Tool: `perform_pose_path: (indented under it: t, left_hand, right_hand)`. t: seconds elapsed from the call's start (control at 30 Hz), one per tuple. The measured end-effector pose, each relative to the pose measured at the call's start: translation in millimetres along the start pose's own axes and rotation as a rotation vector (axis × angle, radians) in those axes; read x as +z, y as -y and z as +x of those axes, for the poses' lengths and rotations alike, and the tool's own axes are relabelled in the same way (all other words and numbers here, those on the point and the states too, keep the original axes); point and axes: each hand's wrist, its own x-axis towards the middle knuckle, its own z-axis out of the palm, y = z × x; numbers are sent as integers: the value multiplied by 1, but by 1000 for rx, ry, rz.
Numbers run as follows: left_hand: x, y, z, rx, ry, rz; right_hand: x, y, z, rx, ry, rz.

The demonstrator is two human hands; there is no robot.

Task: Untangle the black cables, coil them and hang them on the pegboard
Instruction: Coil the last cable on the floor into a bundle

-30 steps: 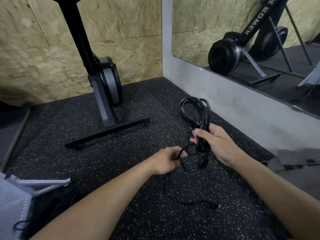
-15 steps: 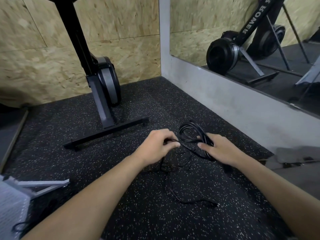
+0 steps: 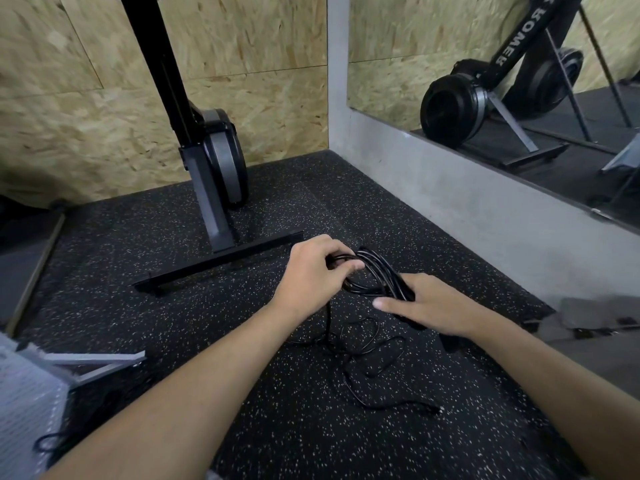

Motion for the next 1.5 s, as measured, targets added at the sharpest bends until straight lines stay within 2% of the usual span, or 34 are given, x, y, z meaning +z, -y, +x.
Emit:
perform_pose_path:
  t: [0.1, 0.23, 0.37, 0.5, 0.6, 0.8, 0.97, 1.13, 1.2, 1.3, 1.5]
  left_hand:
    - [3, -3, -2, -32, 3, 0]
    - [1, -3, -5, -145, 117, -60]
    - [0, 9, -9, -272, 283, -153]
    - [3, 13, -14, -382, 387, -240]
    - [10, 8, -12, -437, 348, -388]
    - [10, -15, 0, -479, 164, -680]
    - [15, -19, 4, -468, 66, -686]
    - [15, -19, 5, -500, 33, -809]
    - [15, -18, 5, -479, 40, -765]
    - [15, -14, 5, -448, 144, -636]
    - [18, 0, -12, -363, 725, -267]
  right_hand:
    - [0, -5, -1, 25, -12, 44]
    - [-4, -10, -5, -27, -76, 57]
    - [-11, -16, -9, -44, -102, 231]
    - [-15, -12, -12, -39, -197, 414]
    - [-10, -10, -11, -32, -223, 460]
    - [2, 1, -5, -64, -324, 363]
    - [4, 6, -1, -84, -355, 368]
    - [9, 14, 1, -104, -366, 483]
    - [9, 18, 1, -99, -393, 450]
    - [7, 23, 1, -86, -388, 540]
    - [5, 28, -2, -108, -371, 650]
